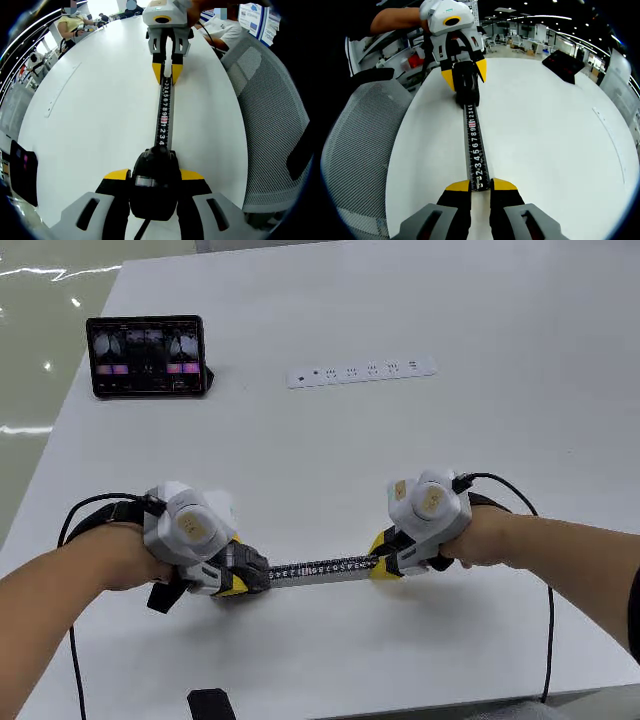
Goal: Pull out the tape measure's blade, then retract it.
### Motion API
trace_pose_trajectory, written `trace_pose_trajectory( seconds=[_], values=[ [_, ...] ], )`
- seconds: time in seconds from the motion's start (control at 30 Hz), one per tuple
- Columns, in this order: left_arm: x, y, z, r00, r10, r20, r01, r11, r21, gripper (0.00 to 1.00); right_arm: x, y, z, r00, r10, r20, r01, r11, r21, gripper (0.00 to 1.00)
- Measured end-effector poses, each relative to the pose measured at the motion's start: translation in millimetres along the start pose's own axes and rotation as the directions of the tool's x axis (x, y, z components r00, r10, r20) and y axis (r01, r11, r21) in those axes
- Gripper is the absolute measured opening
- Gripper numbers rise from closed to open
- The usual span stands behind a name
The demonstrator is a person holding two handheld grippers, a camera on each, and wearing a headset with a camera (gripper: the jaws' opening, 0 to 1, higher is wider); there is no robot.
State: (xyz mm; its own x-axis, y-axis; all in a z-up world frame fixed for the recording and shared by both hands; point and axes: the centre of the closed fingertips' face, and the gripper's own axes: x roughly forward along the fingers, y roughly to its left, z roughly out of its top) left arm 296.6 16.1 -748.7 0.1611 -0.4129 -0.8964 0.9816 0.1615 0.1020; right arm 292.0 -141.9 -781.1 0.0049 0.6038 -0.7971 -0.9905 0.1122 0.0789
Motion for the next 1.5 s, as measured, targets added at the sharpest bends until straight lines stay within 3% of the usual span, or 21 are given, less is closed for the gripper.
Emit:
trace_pose_trajectory(
  seconds=[1.5],
  values=[
    [0.0, -0.5, -0.3, 1.0, 0.001, 0.0, -0.001, 1.0, -0.002, 0.31, -17.8, -2.2, -21.2, 0.9999, -0.01, -0.008, 0.011, 0.999, 0.045, 0.09]
  ],
)
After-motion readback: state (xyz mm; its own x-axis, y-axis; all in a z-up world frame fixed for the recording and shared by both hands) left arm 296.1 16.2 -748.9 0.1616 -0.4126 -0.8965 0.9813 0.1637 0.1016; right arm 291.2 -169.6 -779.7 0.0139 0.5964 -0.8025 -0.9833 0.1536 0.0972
